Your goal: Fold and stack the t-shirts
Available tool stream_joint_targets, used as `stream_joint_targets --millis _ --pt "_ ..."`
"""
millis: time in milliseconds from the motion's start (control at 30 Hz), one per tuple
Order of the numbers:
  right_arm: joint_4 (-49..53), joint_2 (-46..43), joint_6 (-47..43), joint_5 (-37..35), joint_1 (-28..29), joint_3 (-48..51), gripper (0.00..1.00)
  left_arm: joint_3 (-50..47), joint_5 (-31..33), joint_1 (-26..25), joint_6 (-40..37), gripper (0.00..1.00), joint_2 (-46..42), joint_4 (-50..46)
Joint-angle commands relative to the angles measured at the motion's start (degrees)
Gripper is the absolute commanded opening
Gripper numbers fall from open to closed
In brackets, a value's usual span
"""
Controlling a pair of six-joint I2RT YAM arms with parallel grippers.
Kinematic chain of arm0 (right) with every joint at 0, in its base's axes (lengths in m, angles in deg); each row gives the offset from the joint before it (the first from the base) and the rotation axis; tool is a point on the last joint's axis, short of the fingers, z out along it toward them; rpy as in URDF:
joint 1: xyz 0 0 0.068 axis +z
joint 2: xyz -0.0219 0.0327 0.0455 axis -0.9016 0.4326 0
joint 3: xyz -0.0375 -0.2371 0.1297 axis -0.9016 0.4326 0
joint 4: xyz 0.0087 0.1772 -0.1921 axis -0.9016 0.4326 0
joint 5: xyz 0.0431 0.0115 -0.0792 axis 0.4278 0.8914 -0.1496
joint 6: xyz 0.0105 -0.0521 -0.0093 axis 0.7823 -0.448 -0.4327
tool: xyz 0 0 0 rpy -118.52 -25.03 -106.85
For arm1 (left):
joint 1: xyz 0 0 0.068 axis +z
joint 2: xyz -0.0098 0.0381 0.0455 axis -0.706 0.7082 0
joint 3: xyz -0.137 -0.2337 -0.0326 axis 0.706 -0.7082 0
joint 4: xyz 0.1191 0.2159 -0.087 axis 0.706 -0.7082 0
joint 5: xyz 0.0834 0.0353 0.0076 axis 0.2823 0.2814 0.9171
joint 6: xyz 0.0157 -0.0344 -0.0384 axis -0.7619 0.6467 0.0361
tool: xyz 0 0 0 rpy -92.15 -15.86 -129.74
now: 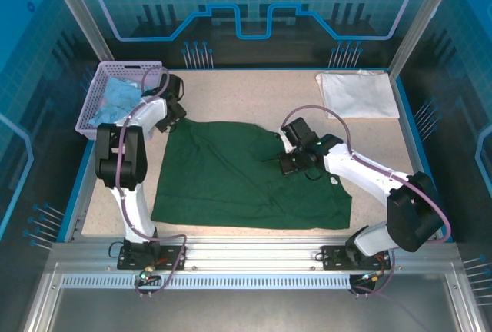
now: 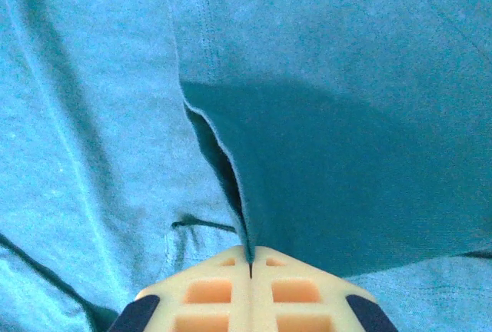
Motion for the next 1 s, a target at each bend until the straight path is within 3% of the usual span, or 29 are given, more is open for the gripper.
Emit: stream_joint_targets --millis 0,267,600,833,967 --pt "-1.86 0.58 1.13 1.55 -0.67 0.94 0.00 7.15 -0.59 -0.14 -1.48 0.65 4.57 -6.83" --pt "-3.65 -0.43 1.49 3.23 -1.15 2.31 0.00 20.38 -1.64 -0.31 -0.37 0.63 14.52 -15.49" --pt "-5.36 -5.00 2.01 6.39 -2.86 3.86 0.00 25.24 -3.41 -0.84 1.73 0.53 18.72 -20.12" --pt "-5.49 -7.79 2.81 7.79 -4.69 4.65 0.00 24.80 -2.59 -0.81 1.97 0.34 19.93 -19.71" --pt "-5.12 -8.81 3.12 8.64 -5.69 4.48 0.00 25.53 -2.25 -0.86 1.66 0.38 20.43 -19.19"
